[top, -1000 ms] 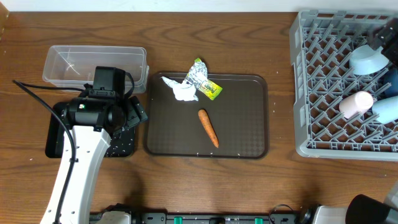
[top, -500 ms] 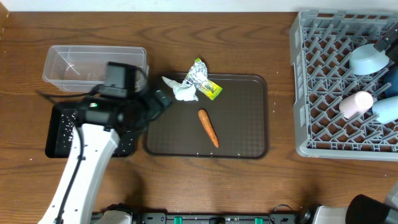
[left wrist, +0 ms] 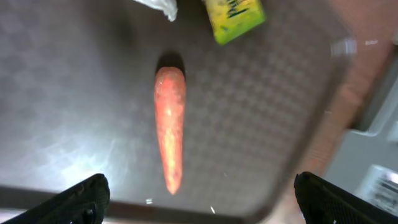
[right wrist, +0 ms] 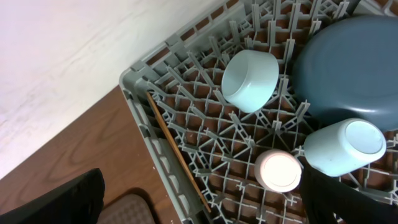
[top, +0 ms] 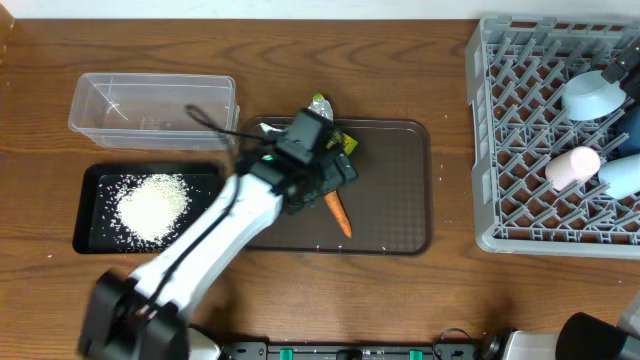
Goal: Sort waste into correct bins and load items into the dishwasher rack
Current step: 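Lower the left gripper and pinch the carrot, then lift the carrot and carry it left over the black tray, then lower the carrot onto the rice and open the left gripper, then move the left gripper to the white tissue and grasp it, then carry the tissue into the clear plastic bin and release, then reach the left gripper to the foil snack wrapper and grasp it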
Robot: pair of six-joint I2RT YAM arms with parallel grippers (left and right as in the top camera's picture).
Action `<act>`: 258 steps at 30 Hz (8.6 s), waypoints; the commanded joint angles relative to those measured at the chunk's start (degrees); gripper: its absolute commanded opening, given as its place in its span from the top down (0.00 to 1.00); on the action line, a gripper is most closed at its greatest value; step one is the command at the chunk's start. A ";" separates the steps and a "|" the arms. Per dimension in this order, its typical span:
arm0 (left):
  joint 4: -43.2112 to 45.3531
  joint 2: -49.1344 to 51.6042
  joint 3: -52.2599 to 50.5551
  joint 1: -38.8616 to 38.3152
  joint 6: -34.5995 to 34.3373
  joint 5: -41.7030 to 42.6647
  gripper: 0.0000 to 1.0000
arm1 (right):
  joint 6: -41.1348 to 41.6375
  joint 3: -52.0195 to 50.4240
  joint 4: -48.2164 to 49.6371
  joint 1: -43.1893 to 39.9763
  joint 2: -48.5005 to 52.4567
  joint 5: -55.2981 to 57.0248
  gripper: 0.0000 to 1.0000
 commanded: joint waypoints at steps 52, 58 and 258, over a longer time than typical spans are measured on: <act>2.67 17.97 0.07 -6.91 -1.31 -22.16 0.64 | -0.68 -0.13 -0.09 0.15 -0.13 0.57 0.01; 0.79 11.63 0.07 -2.34 -1.09 -22.16 0.71 | -0.68 -0.13 -0.09 0.15 -0.13 0.57 0.01; 1.05 23.50 26.82 4.66 15.76 -5.84 0.00 | -0.68 -0.13 -0.09 0.15 -0.13 0.57 0.01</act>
